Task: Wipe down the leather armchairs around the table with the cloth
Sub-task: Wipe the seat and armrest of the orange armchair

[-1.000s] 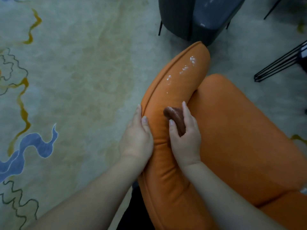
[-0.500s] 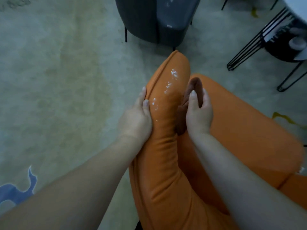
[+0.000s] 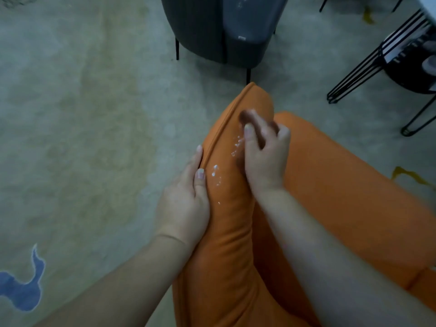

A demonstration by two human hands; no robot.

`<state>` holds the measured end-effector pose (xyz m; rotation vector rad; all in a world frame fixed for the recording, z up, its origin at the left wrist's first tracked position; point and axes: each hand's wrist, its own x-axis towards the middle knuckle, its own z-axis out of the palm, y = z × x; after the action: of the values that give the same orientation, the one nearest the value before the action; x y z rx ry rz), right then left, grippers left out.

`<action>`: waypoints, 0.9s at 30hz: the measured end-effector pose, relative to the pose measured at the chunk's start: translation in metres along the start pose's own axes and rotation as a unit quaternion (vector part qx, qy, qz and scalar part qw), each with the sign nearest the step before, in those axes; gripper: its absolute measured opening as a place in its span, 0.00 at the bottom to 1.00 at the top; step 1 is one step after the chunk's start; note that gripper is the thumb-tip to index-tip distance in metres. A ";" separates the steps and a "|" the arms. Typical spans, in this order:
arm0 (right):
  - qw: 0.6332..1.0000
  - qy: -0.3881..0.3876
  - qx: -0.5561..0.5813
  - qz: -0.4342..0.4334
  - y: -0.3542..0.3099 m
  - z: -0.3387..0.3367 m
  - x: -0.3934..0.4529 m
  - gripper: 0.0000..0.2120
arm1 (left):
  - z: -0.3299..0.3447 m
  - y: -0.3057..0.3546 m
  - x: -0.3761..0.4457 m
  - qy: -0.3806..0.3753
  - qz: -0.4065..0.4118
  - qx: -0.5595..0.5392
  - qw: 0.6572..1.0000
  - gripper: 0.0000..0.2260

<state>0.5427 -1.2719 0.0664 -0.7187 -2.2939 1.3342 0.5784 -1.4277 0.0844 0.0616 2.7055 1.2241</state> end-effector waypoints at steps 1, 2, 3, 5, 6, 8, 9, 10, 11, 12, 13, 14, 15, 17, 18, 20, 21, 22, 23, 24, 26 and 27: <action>1.000 -0.002 -0.006 -0.028 -0.001 -0.001 -0.014 0.17 | -0.001 0.001 0.000 0.001 0.001 0.002 1.000 0.20; 0.999 -0.007 -0.008 -0.046 -0.001 -0.002 -0.024 0.18 | -0.001 0.002 0.000 0.001 0.001 0.005 1.000 0.21; 0.999 -0.010 -0.006 -0.050 0.000 -0.001 -0.024 0.19 | -0.002 0.003 -0.001 0.000 0.000 0.010 1.000 0.21; 0.999 -0.003 -0.008 -0.037 0.001 0.003 -0.008 0.18 | -0.003 0.003 -0.001 0.000 0.001 0.019 1.000 0.23; 1.000 0.005 -0.010 -0.026 0.001 0.005 0.007 0.17 | -0.003 0.004 -0.001 0.003 0.003 0.022 1.000 0.23; 0.999 0.024 -0.005 0.024 0.002 0.006 0.040 0.17 | -0.003 0.004 -0.001 0.008 0.000 0.025 1.000 0.21; 0.998 0.031 -0.002 0.056 0.003 0.007 0.055 0.17 | -0.003 0.003 -0.001 0.010 -0.002 0.023 1.000 0.20; 0.997 0.031 0.004 0.075 0.005 0.009 0.064 0.16 | -0.003 0.003 0.000 0.013 -0.002 0.020 1.000 0.19; 0.997 0.027 0.009 0.072 0.006 0.011 0.067 0.16 | -0.003 0.003 0.000 0.016 0.000 0.017 1.000 0.18; 0.998 0.020 0.014 0.056 0.005 0.011 0.064 0.16 | -0.003 0.003 0.000 0.017 0.002 0.014 1.000 0.18; 0.999 0.012 0.018 0.028 0.004 0.009 0.056 0.15 | -0.003 0.004 0.000 0.017 0.004 0.013 1.000 0.18; 1.000 0.005 0.018 -0.008 0.003 0.006 0.044 0.14 | -0.004 0.004 0.000 0.017 0.006 0.014 1.000 0.19; 0.999 -0.002 0.012 -0.049 0.003 0.003 0.028 0.14 | -0.004 0.005 0.000 0.016 0.008 0.015 1.000 0.20; 0.993 -0.020 -0.006 -0.119 0.004 -0.003 -0.005 0.15 | -0.004 0.005 0.001 0.014 0.009 0.014 1.000 0.19; 0.990 -0.026 -0.010 -0.137 0.005 -0.005 -0.012 0.15 | -0.004 0.006 0.001 0.013 0.010 0.015 1.000 0.20; 0.991 -0.026 -0.015 -0.133 0.005 -0.003 -0.001 0.15 | -0.004 0.007 0.001 0.011 0.009 0.018 1.000 0.22; 0.993 -0.017 -0.021 -0.117 0.003 0.001 0.013 0.15 | -0.004 0.007 0.002 0.011 0.007 0.016 1.000 0.22; 0.995 -0.006 -0.024 -0.094 0.000 0.005 0.030 0.15 | -0.005 0.006 0.001 0.010 0.005 0.014 1.000 0.22; 0.998 0.002 -0.023 -0.067 -0.002 0.009 0.049 0.15 | -0.005 0.006 0.001 0.010 0.006 0.012 1.000 0.21; 0.999 0.008 -0.022 -0.036 -0.004 0.013 0.066 0.15 | -0.005 0.005 0.000 0.009 0.008 0.012 1.000 0.20; 1.000 -0.001 -0.022 -0.008 -0.007 0.017 0.085 0.14 | -0.005 0.004 0.000 0.010 0.010 0.011 1.000 0.20; 0.999 -0.009 -0.028 -0.021 -0.008 0.017 0.083 0.14 | -0.005 0.004 0.000 0.010 0.010 0.009 1.000 0.20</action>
<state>0.4656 -1.2369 0.0717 -0.6743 -2.3561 1.2671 0.5775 -1.4286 0.0903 0.0790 2.7390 1.2120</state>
